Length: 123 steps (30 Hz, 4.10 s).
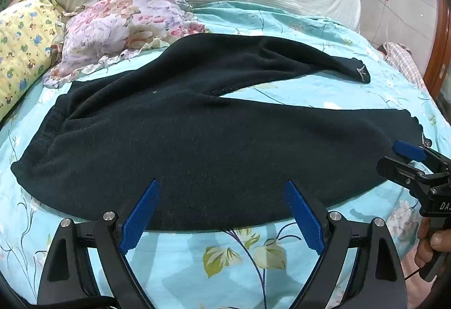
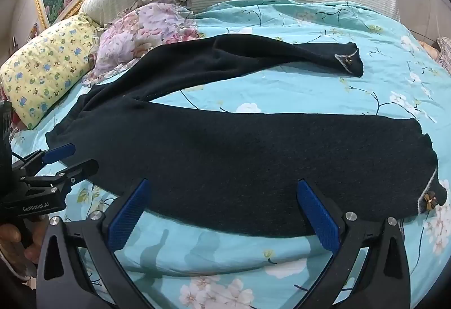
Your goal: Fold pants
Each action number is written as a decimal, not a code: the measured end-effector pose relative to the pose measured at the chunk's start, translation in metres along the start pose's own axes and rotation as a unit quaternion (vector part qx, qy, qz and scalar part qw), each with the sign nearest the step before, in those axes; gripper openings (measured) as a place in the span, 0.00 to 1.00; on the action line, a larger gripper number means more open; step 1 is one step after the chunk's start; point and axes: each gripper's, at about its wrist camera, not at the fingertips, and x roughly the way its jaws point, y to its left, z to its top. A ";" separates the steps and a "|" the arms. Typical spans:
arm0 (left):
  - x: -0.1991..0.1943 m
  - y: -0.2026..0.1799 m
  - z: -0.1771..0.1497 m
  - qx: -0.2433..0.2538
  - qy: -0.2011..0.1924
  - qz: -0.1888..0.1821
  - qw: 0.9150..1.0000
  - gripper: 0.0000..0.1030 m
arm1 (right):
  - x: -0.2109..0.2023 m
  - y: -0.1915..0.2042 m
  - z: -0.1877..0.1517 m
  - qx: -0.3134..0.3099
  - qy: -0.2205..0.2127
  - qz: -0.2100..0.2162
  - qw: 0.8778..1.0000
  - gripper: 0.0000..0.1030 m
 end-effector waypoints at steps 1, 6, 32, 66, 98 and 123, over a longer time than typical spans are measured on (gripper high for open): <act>0.000 0.001 0.000 0.000 0.001 0.000 1.000 0.88 | 0.000 0.000 0.000 0.000 0.001 0.000 1.000 1.00; 0.002 0.002 0.001 -0.001 0.004 -0.001 1.000 0.88 | -0.001 -0.002 0.001 -0.001 -0.002 -0.001 1.000 1.00; 0.002 0.001 0.002 -0.002 0.005 -0.002 1.000 0.88 | 0.002 0.004 0.004 -0.005 0.000 -0.001 1.000 1.00; 0.012 0.003 0.057 0.039 0.003 -0.028 0.999 0.88 | 0.009 -0.023 0.034 0.071 0.019 0.020 0.997 1.00; 0.191 -0.027 0.255 0.264 0.068 -0.101 0.957 0.88 | 0.097 -0.178 0.126 0.431 0.011 0.057 0.900 0.88; 0.100 -0.029 0.182 0.266 0.093 -0.214 0.935 0.05 | 0.035 -0.191 0.120 0.389 -0.004 0.011 0.921 0.07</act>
